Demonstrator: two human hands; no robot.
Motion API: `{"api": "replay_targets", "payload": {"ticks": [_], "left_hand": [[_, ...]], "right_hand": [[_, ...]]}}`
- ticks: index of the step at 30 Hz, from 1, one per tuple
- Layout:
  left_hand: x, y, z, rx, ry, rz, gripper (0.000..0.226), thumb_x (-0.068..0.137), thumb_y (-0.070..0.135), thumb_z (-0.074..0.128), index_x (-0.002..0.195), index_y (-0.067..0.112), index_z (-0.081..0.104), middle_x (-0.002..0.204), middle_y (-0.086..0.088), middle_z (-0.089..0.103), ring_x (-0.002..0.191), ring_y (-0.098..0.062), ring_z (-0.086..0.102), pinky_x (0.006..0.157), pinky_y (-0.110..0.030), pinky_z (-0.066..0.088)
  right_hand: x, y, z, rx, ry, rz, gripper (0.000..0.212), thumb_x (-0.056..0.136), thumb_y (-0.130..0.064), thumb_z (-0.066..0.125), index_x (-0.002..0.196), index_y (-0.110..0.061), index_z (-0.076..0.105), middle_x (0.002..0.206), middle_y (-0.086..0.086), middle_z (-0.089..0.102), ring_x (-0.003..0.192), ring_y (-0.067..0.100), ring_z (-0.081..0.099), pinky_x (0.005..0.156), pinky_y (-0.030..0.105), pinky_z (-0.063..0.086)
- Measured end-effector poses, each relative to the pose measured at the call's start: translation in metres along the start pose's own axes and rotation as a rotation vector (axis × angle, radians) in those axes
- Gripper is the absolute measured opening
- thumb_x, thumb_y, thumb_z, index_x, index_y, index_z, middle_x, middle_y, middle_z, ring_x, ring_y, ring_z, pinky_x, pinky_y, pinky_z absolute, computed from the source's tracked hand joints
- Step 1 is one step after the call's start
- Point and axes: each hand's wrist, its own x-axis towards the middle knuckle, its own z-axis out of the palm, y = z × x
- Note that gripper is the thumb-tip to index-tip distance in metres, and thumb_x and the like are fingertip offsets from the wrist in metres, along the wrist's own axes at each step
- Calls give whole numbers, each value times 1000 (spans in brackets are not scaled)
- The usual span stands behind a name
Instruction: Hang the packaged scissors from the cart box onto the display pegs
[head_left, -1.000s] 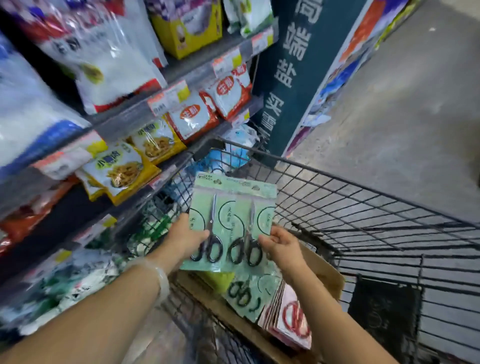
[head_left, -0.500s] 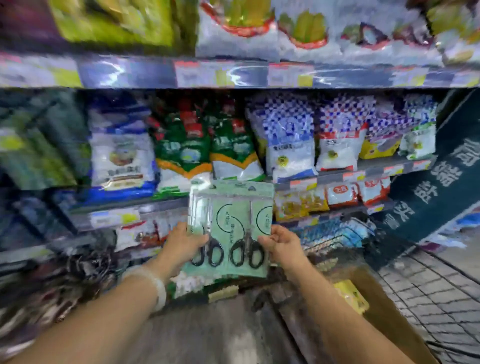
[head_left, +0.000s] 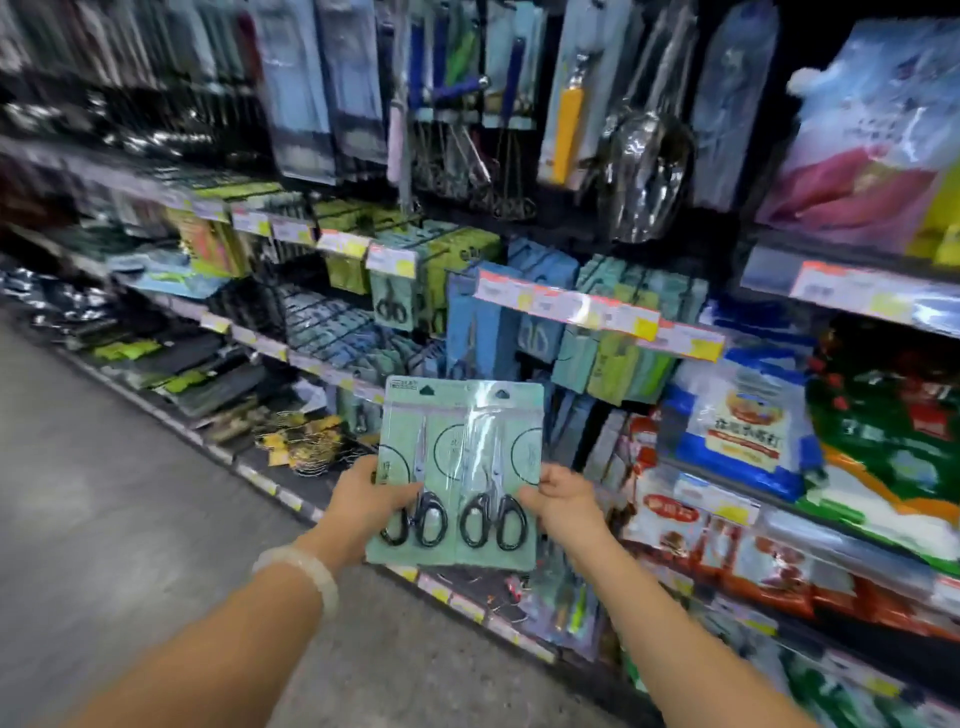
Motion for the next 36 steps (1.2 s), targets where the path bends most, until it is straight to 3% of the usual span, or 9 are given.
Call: {"api": "replay_targets", "payload": {"ticks": [5, 7, 11, 15, 18, 23, 30, 34, 36], "left_hand": [[29, -8, -74, -130, 134, -10, 28, 80, 6, 70, 107, 7, 60, 93, -8, 69, 87, -27, 65, 83, -43, 55], [53, -7, -97, -148, 168, -12, 23, 81, 6, 69, 103, 8, 62, 90, -7, 68, 82, -25, 64, 78, -40, 54], [107, 5, -138, -165, 203, -20, 14, 82, 1, 67, 82, 14, 60, 85, -9, 67, 74, -22, 61, 73, -35, 53], [167, 24, -179, -143, 164, -23, 19, 80, 6, 70, 97, 11, 63, 99, -11, 68, 86, -26, 64, 82, -37, 52], [213, 29, -200, -117, 142, -40, 33, 77, 10, 74, 107, 8, 61, 102, -11, 69, 93, -31, 66, 89, -49, 53], [266, 37, -216, -61, 74, -28, 24, 80, 6, 71, 103, 7, 64, 97, -10, 71, 90, -29, 67, 86, -44, 54], [339, 56, -239, 23, -97, 30, 24, 82, 2, 66, 105, 9, 59, 86, -2, 66, 79, -19, 62, 66, -28, 49], [376, 72, -256, 62, -210, 58, 27, 83, 8, 67, 109, 10, 58, 95, -6, 69, 86, -22, 64, 71, -32, 51], [390, 75, -261, 77, -227, 48, 25, 83, 10, 67, 106, 11, 56, 95, -7, 67, 85, -21, 63, 68, -30, 50]], "right_hand": [[51, -33, 84, -32, -168, -33, 16, 85, 2, 61, 80, -13, 61, 104, 12, 66, 94, 27, 63, 94, 38, 49], [79, -43, 113, -53, -187, -31, 8, 86, -3, 62, 83, -10, 59, 95, 13, 65, 88, 25, 61, 84, 34, 48], [136, -65, 161, -39, -207, -9, 19, 88, -8, 60, 77, -22, 54, 83, -2, 62, 79, 15, 57, 66, 22, 44], [188, -84, 204, -17, -174, 22, 9, 88, -13, 62, 81, -17, 57, 100, 7, 65, 89, 20, 58, 72, 29, 44], [219, -93, 226, 2, -145, 63, 5, 87, -14, 61, 84, -17, 59, 95, 8, 66, 83, 20, 59, 73, 31, 45], [262, -97, 250, -23, -51, 124, 15, 87, -14, 61, 75, -16, 52, 83, 7, 58, 77, 18, 53, 70, 29, 41], [313, -121, 271, 19, 149, 78, 6, 91, -12, 57, 96, -11, 55, 100, 9, 63, 87, 19, 56, 61, 21, 41], [343, -138, 283, 61, 308, 75, 21, 91, -14, 59, 108, -2, 57, 106, 12, 62, 93, 20, 55, 75, 27, 41], [351, -137, 290, 86, 363, 88, 21, 90, -11, 60, 108, -2, 58, 107, 12, 64, 90, 18, 56, 74, 23, 43]]}}
